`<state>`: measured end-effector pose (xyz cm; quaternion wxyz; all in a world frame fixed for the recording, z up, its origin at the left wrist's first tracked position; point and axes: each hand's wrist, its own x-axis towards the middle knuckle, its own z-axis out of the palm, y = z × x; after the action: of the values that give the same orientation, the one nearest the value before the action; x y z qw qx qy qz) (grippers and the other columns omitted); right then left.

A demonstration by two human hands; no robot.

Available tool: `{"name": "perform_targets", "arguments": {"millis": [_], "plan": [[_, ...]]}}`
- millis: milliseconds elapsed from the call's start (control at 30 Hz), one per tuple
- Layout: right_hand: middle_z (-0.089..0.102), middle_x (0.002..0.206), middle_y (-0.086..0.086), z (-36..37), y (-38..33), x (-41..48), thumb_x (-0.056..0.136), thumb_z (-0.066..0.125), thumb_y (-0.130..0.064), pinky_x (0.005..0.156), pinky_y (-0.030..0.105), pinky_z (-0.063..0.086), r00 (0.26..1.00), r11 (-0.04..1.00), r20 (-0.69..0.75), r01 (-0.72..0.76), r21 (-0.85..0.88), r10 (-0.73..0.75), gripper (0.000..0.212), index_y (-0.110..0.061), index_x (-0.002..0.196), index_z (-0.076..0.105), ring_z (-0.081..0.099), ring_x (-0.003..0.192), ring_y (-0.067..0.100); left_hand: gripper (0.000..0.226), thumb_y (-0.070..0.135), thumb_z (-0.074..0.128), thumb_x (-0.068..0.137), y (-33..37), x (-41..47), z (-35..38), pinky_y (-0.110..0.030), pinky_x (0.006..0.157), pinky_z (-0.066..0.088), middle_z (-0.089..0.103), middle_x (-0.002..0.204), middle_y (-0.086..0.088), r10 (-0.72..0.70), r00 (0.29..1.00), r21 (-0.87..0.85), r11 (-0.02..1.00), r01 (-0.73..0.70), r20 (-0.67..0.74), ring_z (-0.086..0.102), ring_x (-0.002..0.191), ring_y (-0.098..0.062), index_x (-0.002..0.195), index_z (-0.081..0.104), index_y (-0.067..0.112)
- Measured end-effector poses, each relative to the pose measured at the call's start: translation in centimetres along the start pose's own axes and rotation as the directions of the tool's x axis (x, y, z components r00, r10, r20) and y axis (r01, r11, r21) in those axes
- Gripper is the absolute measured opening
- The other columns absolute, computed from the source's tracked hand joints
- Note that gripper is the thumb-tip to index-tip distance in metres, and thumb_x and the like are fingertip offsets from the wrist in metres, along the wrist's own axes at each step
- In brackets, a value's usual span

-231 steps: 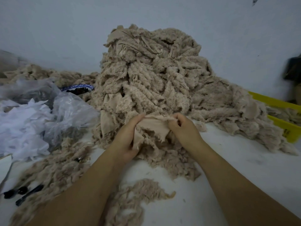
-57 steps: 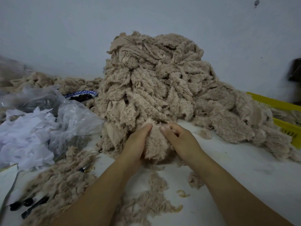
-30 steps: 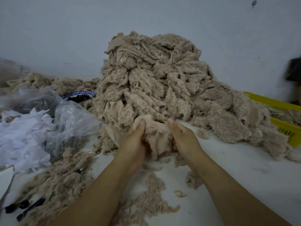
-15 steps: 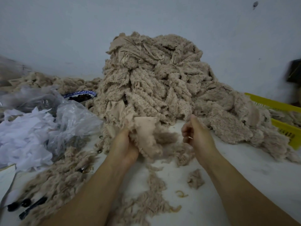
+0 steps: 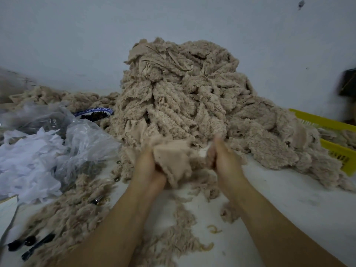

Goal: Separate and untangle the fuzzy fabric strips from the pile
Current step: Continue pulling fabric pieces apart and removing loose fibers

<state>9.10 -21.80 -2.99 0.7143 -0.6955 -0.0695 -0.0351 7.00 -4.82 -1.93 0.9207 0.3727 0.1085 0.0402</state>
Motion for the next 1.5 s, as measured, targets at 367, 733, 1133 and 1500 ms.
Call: {"name": "perform_targets", "arguments": {"millis": [367,733,1133,1500], "plan": [[0.073,0.093,-0.013,1.7,0.9,-1.1,0.084,0.060,-0.067,0.068,0.016,0.053,0.914,0.901,0.406,0.184,-0.392,-0.010,0.037,-0.035,0.102,0.067,0.066,0.081,-0.003,0.065,0.055,0.038,0.097,0.1,0.1,-0.8,-0.041,0.081,0.059,0.072,0.114,-0.017,-0.059,0.957,-0.030,0.997,0.071,0.284,0.072,0.102,-0.031,0.137,0.052,0.006],[0.076,0.104,0.001,-0.6,-1.0,0.4,0.099,0.054,-0.035,0.076,0.029,0.057,0.981,0.840,0.035,-0.180,0.512,0.190,0.026,-0.016,0.110,0.069,0.073,0.094,0.015,0.013,0.026,0.059,0.097,-1.2,0.7,-2.0,-0.014,0.055,0.036,0.059,0.080,-0.002,0.254,0.899,0.923,0.058,-0.381,0.356,0.050,0.065,-0.002,0.089,0.061,0.016],[0.067,0.080,-0.003,-1.9,-0.6,1.6,0.101,0.053,-0.034,0.048,0.022,0.051,0.932,0.775,-0.173,-0.150,0.614,0.317,0.019,-0.020,0.107,0.064,0.062,0.061,0.007,0.038,0.037,0.049,0.102,0.5,0.8,-2.5,-0.017,0.049,0.033,0.046,0.056,0.013,0.247,0.899,0.857,0.291,-0.425,0.362,0.040,0.049,-0.003,0.064,0.054,0.034],[0.054,0.057,-0.004,-2.6,0.3,2.1,0.104,0.046,-0.036,0.038,0.018,0.041,0.914,0.740,-0.233,-0.098,0.666,0.331,0.019,-0.019,0.105,0.057,0.051,0.040,0.005,0.035,0.039,0.045,0.102,0.6,0.0,-1.7,-0.015,0.053,0.037,0.051,0.060,0.010,0.224,0.818,0.823,0.101,-0.560,0.529,0.045,0.052,-0.003,0.075,0.052,0.019]]}}
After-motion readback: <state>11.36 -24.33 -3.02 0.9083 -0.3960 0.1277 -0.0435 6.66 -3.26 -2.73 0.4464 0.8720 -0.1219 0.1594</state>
